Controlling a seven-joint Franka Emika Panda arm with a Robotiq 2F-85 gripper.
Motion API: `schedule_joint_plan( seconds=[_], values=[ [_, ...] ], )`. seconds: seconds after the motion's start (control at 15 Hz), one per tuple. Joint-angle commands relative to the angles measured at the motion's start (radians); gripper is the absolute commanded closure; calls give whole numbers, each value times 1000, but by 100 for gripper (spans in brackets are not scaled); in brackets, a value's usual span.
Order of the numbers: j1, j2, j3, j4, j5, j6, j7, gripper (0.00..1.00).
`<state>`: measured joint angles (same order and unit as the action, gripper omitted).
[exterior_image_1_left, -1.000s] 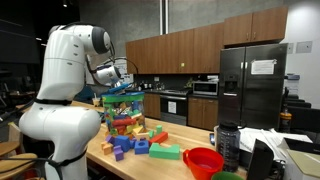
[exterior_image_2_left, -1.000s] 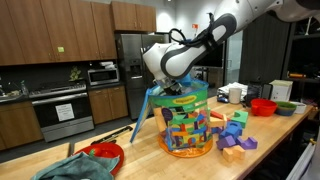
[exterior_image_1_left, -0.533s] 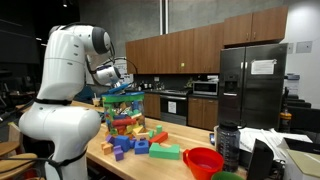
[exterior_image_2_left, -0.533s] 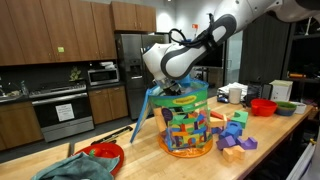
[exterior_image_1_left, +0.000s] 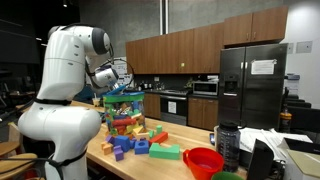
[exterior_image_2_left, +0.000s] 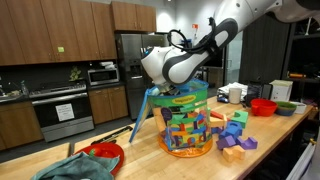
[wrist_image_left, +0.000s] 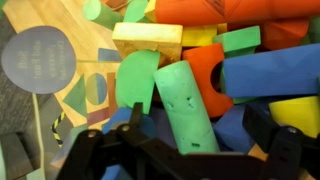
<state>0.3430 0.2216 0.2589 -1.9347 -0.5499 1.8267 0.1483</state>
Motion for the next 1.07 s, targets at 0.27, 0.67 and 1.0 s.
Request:
schedule_joint_plan(
  seconds=[0.27, 0.67, 1.0],
  values=[
    [2, 12, -5, -13, -12, 29, 27, 0],
    [-7, 22, 6, -29, 92, 74, -52, 0],
    [-8, 32, 5, -32, 143, 101, -98, 26]
  ],
)
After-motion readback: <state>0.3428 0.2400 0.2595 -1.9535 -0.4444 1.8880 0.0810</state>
